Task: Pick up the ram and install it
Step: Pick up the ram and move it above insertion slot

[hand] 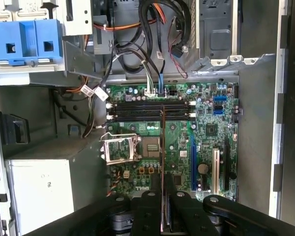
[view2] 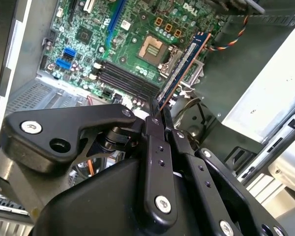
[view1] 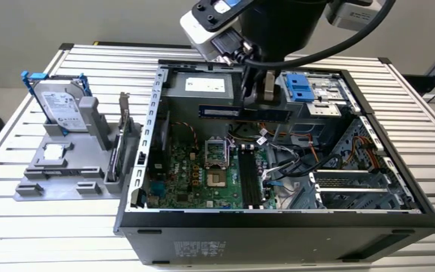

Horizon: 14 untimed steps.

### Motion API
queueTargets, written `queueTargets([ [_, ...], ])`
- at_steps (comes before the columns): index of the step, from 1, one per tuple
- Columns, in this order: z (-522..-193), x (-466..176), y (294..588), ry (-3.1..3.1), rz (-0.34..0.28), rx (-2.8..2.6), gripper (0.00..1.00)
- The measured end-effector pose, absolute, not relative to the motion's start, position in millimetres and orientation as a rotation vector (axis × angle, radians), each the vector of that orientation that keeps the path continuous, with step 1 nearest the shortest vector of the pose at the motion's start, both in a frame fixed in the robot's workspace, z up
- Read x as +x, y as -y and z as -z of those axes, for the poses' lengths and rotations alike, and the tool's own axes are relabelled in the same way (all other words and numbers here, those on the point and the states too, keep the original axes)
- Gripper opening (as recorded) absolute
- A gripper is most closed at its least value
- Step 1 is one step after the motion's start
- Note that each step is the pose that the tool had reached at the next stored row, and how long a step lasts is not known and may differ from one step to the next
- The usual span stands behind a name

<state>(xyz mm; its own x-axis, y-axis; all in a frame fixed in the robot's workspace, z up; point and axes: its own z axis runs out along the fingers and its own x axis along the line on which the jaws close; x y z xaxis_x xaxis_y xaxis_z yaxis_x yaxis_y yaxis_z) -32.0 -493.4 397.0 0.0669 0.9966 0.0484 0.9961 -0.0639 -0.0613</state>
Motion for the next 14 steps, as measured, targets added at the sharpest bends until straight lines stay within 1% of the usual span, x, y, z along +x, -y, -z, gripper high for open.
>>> queueTargets([
  [14, -396.9, -15.0, 493.0, 2.095, -0.010, -2.236, 0.00],
])
